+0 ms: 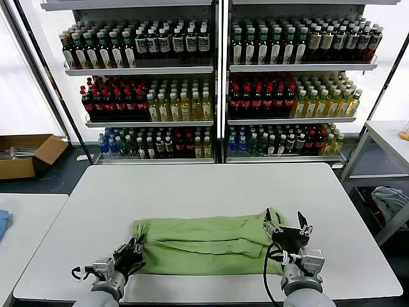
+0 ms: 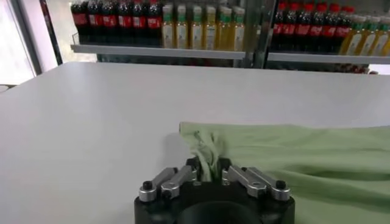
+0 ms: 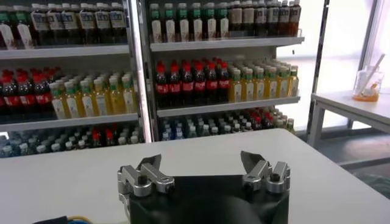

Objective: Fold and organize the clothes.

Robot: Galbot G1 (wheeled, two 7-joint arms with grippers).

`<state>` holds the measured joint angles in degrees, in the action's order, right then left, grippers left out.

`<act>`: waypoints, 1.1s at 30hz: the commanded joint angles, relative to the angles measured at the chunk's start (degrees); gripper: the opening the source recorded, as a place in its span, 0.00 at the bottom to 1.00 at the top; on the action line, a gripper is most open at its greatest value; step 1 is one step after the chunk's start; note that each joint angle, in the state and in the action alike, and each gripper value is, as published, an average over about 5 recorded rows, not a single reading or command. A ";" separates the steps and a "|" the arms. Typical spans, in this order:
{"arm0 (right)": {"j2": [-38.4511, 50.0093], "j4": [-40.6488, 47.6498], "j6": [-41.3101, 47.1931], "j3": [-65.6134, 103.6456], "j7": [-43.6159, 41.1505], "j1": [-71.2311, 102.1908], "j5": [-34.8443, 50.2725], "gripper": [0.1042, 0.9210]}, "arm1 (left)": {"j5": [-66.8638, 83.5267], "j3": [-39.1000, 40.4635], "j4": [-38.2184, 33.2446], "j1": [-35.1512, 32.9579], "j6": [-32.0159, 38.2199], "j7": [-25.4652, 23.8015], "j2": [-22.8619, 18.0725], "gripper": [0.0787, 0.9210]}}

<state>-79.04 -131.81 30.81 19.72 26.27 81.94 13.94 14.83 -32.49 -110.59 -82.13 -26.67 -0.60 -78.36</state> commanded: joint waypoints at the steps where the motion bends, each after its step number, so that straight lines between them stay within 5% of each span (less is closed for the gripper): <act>1: 0.00 0.00 0.06 -0.02 0.04 -0.10 -0.01 0.88 | -0.60 -0.94 -0.44 0.18 1.80 0.21 0.25 0.08; 7: 0.08 0.28 0.35 -0.10 0.09 -1.16 0.16 0.88 | -0.29 -7.92 -2.73 0.74 2.53 0.14 5.62 0.03; 16: 0.02 1.09 0.51 -0.60 0.12 -2.56 0.56 0.88 | 3.69 -27.82 5.30 0.76 4.47 -1.53 26.97 0.03; 20: -0.22 1.34 0.62 -0.89 0.23 -3.10 0.59 0.88 | 4.77 -31.45 9.15 1.18 4.73 -2.28 32.45 0.03; 24: -0.43 1.25 0.69 -0.94 0.31 -3.11 0.55 0.88 | 4.86 -29.64 5.44 1.19 3.68 -2.66 31.05 0.03; 33: -0.24 -0.16 0.60 -0.21 0.33 -0.73 0.14 0.88 | 3.96 -13.14 -6.75 -0.38 0.79 -1.94 17.45 0.03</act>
<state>-79.30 -131.59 31.48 19.46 26.61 80.46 14.10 18.73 -54.16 -110.21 -82.07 -24.56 -2.63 -55.86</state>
